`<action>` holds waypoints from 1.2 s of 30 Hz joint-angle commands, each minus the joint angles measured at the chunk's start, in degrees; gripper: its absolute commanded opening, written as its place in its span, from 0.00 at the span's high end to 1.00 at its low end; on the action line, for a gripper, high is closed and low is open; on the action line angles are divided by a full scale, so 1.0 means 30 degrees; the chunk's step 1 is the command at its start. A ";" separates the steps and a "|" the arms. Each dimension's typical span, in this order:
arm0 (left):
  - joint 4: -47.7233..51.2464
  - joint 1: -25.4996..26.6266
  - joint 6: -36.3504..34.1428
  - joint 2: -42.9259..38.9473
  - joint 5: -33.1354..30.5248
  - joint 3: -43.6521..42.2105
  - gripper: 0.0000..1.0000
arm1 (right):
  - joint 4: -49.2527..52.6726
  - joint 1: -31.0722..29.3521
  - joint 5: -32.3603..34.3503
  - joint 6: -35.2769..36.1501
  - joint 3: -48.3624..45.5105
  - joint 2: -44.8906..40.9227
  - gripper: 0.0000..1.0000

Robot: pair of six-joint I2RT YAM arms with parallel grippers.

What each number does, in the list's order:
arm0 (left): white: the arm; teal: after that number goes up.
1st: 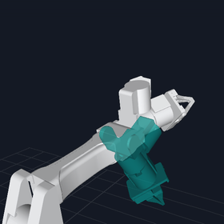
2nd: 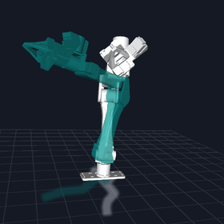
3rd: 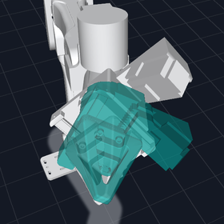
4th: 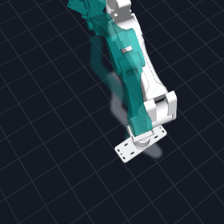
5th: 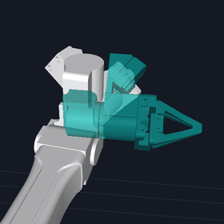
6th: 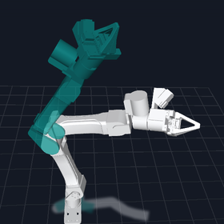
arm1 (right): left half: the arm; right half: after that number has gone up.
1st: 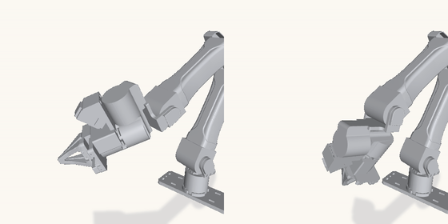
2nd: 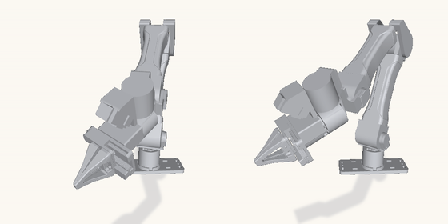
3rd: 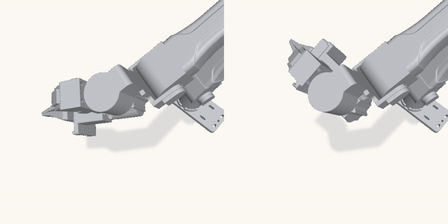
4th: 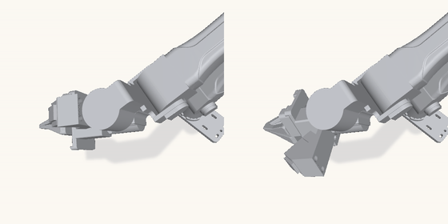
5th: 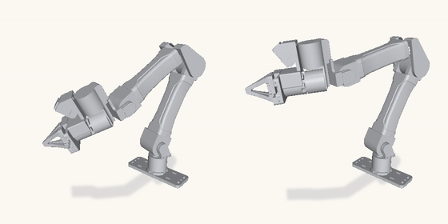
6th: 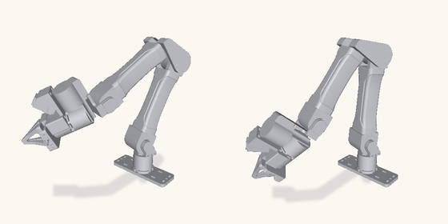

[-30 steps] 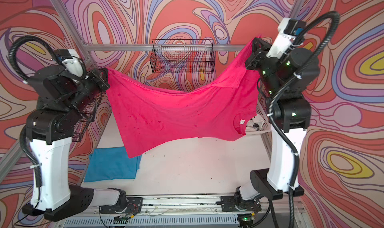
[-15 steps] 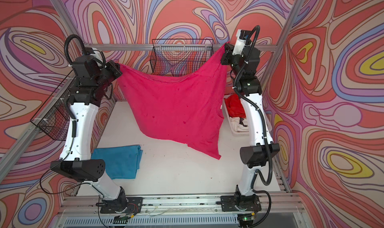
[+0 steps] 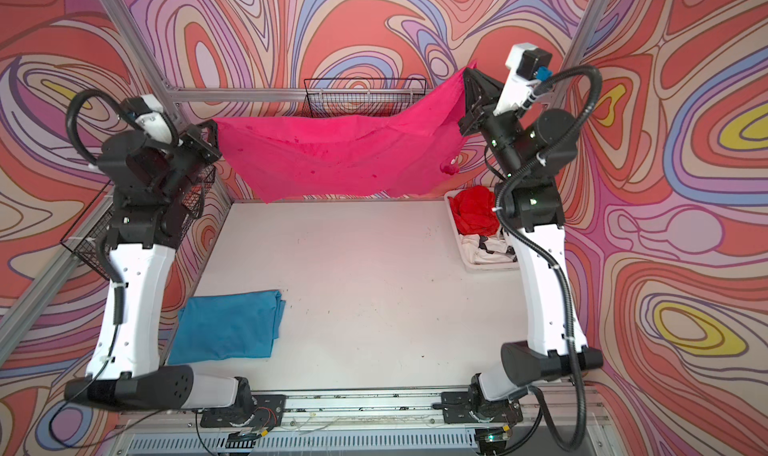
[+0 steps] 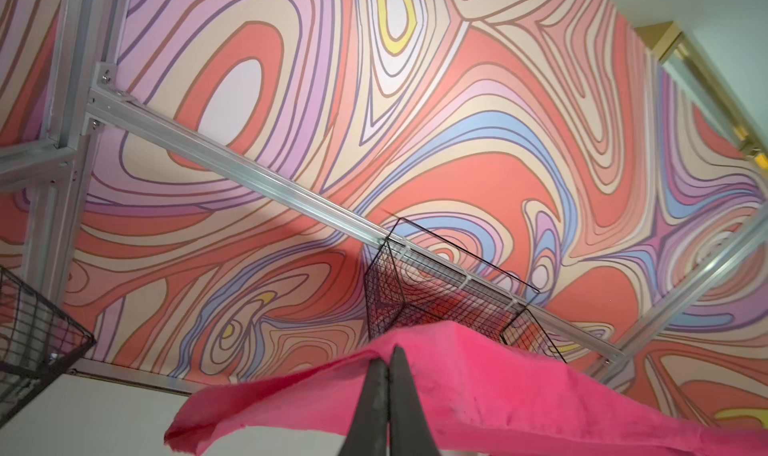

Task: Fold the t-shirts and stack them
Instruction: 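Swing the pink t-shirt down and lay it flat toward the robot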

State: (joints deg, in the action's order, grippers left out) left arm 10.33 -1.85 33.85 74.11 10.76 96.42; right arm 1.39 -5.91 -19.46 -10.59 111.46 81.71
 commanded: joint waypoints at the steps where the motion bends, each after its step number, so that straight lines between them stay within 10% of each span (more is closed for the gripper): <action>1: -0.3326 -0.0087 0.1254 -0.2641 0.0790 -0.5423 1.00 | -0.0081 0.0092 -0.0376 -0.0218 -0.5039 -0.2751 1.00; 15: 0.3612 0.0173 0.5360 -1.3764 0.1361 -2.3367 1.00 | 1.3205 0.0088 0.5193 -0.7109 -1.9581 -1.3709 1.00; 36: 1.4960 0.2428 0.9098 -1.6415 -0.0686 -2.2659 1.00 | 2.2104 0.0097 0.7457 -1.3066 -2.1617 -1.5357 1.00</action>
State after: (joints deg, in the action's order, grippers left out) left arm 48.36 4.01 57.89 23.92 12.25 26.37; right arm 64.51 -5.91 1.65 -46.39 48.62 35.88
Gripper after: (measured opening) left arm 0.046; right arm 0.049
